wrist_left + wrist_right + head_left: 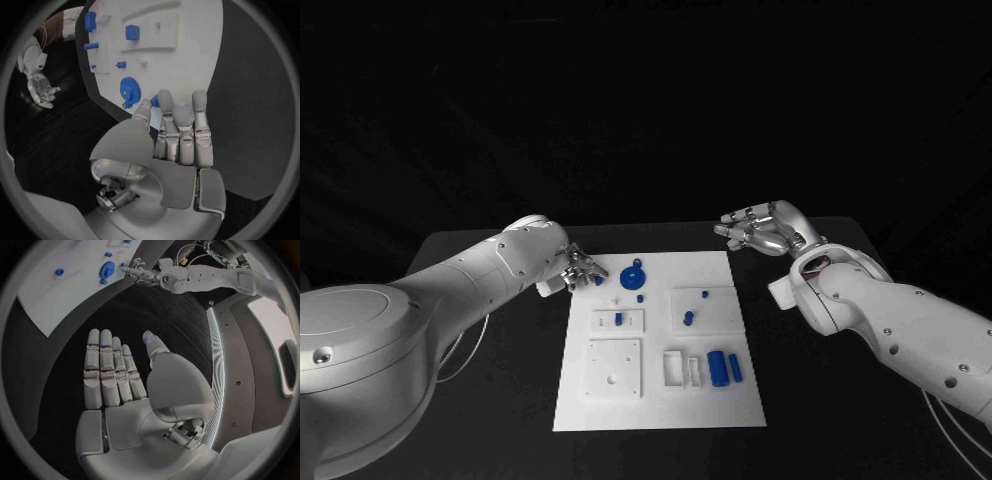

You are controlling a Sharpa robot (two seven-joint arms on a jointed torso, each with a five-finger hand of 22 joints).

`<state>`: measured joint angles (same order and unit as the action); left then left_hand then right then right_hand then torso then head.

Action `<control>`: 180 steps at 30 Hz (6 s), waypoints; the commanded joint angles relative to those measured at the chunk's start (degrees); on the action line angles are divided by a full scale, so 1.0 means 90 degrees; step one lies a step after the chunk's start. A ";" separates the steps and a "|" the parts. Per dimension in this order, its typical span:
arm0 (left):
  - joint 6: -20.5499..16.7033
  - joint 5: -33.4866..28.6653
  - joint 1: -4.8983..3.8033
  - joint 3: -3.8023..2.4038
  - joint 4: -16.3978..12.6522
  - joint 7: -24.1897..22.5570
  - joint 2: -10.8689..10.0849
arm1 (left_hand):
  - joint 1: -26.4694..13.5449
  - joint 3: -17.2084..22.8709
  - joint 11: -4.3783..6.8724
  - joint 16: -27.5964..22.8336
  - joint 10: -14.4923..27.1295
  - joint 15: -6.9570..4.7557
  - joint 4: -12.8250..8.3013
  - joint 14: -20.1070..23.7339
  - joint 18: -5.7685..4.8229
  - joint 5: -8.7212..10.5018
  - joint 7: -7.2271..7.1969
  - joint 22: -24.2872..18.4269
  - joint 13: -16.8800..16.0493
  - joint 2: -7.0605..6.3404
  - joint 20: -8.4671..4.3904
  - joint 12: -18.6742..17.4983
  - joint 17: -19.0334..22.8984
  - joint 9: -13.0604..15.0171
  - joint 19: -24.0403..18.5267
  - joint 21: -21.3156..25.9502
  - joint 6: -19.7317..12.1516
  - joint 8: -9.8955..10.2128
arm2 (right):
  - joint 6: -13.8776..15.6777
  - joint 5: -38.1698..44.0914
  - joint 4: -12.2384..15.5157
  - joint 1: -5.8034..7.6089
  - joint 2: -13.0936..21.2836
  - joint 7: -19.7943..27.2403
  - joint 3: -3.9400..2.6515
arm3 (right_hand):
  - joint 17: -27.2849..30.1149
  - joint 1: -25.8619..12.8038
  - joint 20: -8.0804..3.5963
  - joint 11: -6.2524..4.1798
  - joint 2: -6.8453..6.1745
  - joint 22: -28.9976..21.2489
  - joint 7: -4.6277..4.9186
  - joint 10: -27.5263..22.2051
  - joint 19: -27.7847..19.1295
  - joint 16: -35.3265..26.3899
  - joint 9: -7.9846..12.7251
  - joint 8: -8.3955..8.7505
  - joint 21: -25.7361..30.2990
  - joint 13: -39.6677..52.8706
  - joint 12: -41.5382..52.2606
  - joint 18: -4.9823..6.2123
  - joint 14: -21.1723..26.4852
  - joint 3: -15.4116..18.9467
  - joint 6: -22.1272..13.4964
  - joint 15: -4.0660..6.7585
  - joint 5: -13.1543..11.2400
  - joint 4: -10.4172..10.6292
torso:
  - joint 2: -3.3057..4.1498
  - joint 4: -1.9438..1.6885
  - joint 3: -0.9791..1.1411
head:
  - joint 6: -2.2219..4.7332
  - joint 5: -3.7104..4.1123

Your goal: Assemble the parts on the task board

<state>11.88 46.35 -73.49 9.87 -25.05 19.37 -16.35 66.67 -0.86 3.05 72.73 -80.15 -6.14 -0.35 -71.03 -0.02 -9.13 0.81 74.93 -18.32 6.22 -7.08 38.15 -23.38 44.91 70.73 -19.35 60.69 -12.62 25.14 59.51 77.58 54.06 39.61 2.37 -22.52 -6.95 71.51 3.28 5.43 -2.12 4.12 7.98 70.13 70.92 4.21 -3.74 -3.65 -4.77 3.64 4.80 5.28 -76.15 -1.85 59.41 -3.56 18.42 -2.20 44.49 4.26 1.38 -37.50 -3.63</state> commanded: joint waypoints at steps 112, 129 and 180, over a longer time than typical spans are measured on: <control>-0.3000 0.0251 0.0022 0.0437 -0.4888 0.0854 -0.2115 | -0.0560 0.1547 0.0231 -0.0393 -0.0715 -0.0216 -0.1577 -0.0764 0.0074 -0.3773 -0.0185 0.0115 -0.0008 -0.0301 -0.0225 -0.0275 -0.0758 0.0844 0.0232 -0.0614 0.0962 0.0660 | -0.0074 -0.0104 -0.0221 -0.0017 0.0092 0.0077 -0.0004 | 0.0011 0.0001 -0.0010 -0.0019 -0.0060 -0.0004 -0.0005 -0.0024 -0.0032 -0.0018 0.0004 0.0007 0.0016 -0.0010 -0.0027 -0.0018 0.0051 0.0030 -0.0020 -0.0014 0.0069 0.0041 | -0.0329 -0.0372 -0.0057 | -0.0308 0.0014; -0.2963 0.0374 0.0245 0.0436 -0.4734 0.0864 -0.1953 | -0.0578 0.1559 0.0234 -0.0413 -0.0716 -0.0221 -0.1595 -0.0772 0.0071 -0.3790 -0.0188 0.0117 -0.0013 -0.0296 -0.0231 -0.0269 -0.0793 0.0863 0.0237 -0.0619 0.0958 0.0648 | -0.0079 -0.0104 -0.0218 -0.0024 0.0090 0.0083 -0.0004 | 0.0011 0.0001 -0.0010 -0.0019 -0.0060 -0.0004 -0.0005 -0.0024 -0.0032 -0.0018 0.0004 0.0007 0.0016 -0.0010 -0.0027 -0.0018 0.0051 0.0030 -0.0020 -0.0014 0.0069 0.0041 | -0.0318 -0.0385 -0.0060 | -0.0362 0.0044; -0.2617 0.0732 0.0436 0.0433 -0.4526 0.0840 -0.1742 | -0.0586 0.1563 0.0237 -0.0459 -0.0715 -0.0226 -0.1642 -0.0792 0.0068 -0.3807 -0.0189 0.0116 -0.0024 -0.0297 -0.0237 -0.0270 -0.0853 0.0837 0.0242 -0.0622 0.0972 0.0651 | -0.0112 -0.0104 -0.0220 -0.0033 0.0100 0.0078 -0.0004 | 0.0014 -0.0028 -0.0008 -0.0018 -0.0053 -0.0004 -0.0004 -0.0025 -0.0033 -0.0018 0.0004 0.0007 0.0016 -0.0010 -0.0028 -0.0019 0.0051 0.0030 -0.0021 -0.0015 0.0072 0.0014 | -0.0304 -0.0378 -0.0069 | -0.0385 0.0051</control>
<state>-13.22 52.55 -69.71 13.73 -65.72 27.03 -32.15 61.52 10.70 4.77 68.98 -84.16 -7.84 -12.42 -78.11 -0.02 -43.22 3.78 74.93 -18.45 3.02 -9.22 35.53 -31.01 52.34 72.69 -24.71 64.38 -6.61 24.93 58.50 75.54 53.81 40.51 2.54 -22.52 -6.91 71.73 3.28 5.43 -2.35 4.13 7.93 70.13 70.93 4.21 -3.74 -3.65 -4.77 3.62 4.80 5.28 -76.14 -1.61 59.46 -3.56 18.87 -1.97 41.73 0.85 0.77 -40.94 -3.13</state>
